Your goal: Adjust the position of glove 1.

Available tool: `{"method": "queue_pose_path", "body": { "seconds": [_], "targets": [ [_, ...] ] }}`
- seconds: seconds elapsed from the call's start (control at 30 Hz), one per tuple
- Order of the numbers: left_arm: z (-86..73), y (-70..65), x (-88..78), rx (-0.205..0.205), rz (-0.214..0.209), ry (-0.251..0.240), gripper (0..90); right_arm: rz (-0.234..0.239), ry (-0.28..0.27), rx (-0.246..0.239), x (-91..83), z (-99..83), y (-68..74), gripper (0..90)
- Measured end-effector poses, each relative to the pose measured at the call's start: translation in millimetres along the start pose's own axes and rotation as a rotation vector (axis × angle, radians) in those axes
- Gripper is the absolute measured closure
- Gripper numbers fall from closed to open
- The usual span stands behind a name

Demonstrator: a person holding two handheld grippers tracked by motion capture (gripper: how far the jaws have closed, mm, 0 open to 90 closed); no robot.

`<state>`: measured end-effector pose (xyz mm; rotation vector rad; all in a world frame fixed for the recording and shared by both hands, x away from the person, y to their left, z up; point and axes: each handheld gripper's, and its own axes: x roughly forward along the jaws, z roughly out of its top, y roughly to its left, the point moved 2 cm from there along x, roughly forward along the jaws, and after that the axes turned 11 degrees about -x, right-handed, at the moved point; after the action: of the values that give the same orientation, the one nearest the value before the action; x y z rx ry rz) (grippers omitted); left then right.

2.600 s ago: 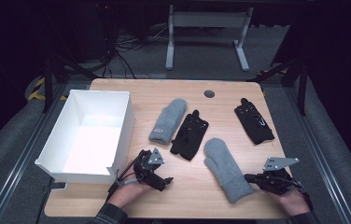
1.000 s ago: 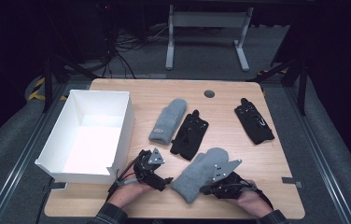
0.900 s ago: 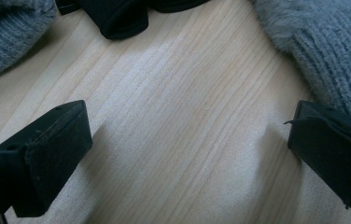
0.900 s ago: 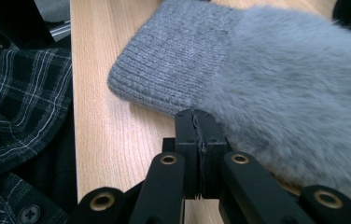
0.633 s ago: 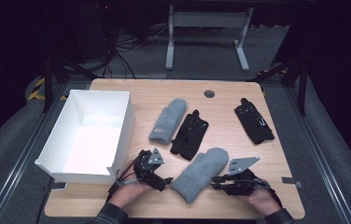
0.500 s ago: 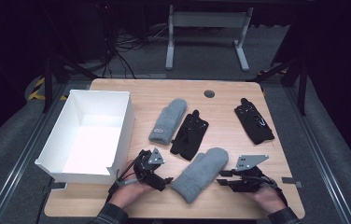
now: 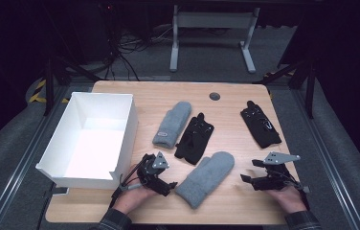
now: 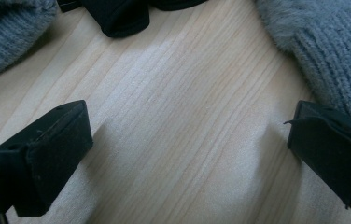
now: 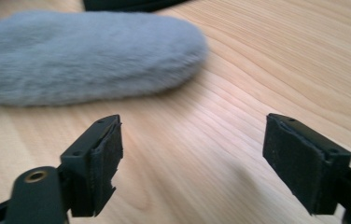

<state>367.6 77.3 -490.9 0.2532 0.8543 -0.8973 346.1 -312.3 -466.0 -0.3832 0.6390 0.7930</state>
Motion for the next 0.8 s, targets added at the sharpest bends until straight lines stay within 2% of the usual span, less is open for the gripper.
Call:
{"method": "queue_pose_path", "body": {
  "seconds": [0.1, 0.2, 0.4, 0.53, 0.8],
  "targets": [
    [0.8, 0.8, -1.5, -0.01, 0.008, 0.009, 2.1, -0.053, 0.026, 0.012, 1.7, -4.7, -5.5, 15.7],
    [1.3, 1.8, -2.8, -0.023, 0.013, 0.017, 3.3, -0.083, 0.031, 0.031, 2.3, -6.4, -8.5, 15.4],
    [5.7, 0.2, -5.1, -0.043, 0.027, 0.036, 3.1, -0.107, 0.053, 0.025, 6.2, -10.5, -11.2, 14.8],
    [12.3, -1.5, -10.1, -0.059, 0.033, 0.023, 3.1, -0.135, 0.057, 0.02, 8.3, -12.2, -12.9, 14.5],
    [25.4, -1.3, -15.9, -0.086, 0.056, -0.003, 3.6, -0.148, 0.058, 0.019, 10.9, -14.8, -13.3, 9.8]
  ]
}}
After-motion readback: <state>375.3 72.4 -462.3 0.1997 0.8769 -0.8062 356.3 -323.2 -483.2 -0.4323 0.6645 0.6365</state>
